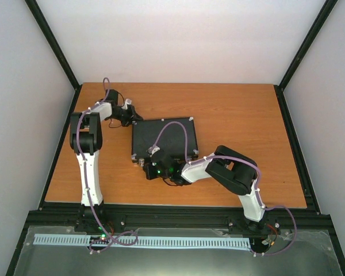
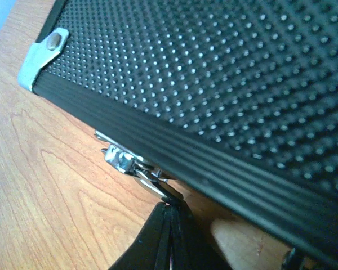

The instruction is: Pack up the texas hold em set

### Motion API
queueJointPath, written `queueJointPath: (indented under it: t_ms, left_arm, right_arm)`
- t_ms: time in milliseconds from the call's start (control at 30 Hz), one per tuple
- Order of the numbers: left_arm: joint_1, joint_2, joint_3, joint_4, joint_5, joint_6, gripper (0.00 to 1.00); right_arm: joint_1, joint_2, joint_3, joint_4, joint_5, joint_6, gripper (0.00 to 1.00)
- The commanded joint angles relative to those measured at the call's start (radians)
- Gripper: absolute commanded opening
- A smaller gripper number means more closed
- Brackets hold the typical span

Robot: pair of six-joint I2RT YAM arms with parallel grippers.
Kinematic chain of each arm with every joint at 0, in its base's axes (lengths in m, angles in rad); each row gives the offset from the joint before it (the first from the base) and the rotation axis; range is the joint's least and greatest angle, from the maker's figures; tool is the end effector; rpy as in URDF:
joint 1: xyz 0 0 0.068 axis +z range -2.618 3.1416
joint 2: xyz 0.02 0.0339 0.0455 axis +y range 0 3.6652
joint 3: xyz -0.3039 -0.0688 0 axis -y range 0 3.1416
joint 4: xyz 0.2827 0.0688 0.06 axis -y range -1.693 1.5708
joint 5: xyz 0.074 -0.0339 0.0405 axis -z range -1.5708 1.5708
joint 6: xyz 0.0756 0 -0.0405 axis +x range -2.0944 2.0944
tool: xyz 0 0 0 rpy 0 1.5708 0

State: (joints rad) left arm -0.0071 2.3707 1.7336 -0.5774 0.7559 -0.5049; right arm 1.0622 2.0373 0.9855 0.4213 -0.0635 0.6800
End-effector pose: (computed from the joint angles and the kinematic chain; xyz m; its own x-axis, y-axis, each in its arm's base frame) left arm 0.5455 -0.0557 0.0844 -0.9385 -0.3453 0.0057 -0.2394 0.6386 -0.7314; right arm 0.2245 0.4126 0.0811 -0.7870 -0.1230 -0.6045 -0.5167 0.6668 0.5370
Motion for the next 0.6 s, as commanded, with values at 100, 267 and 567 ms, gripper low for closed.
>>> queueJointPath:
  t_ms: [100,267,567]
  left_arm:
    - [-0.018,0.055,-0.160,-0.025,-0.125,-0.045,0.01]
    - [-0.038,-0.014,-0.257,0.020,-0.117,-0.067,0.01]
    - [-0.041,-0.043,-0.277,0.042,-0.129,-0.101,0.01]
  right_arm:
    - [-0.019,-0.016,-0.026,-0.181,0.159,0.089,0.03]
    - [-0.019,-0.134,-0.127,-0.349,0.234,0.131,0.03]
    - [-0.021,-0.444,-0.332,-0.419,0.074,0.009,0.03]
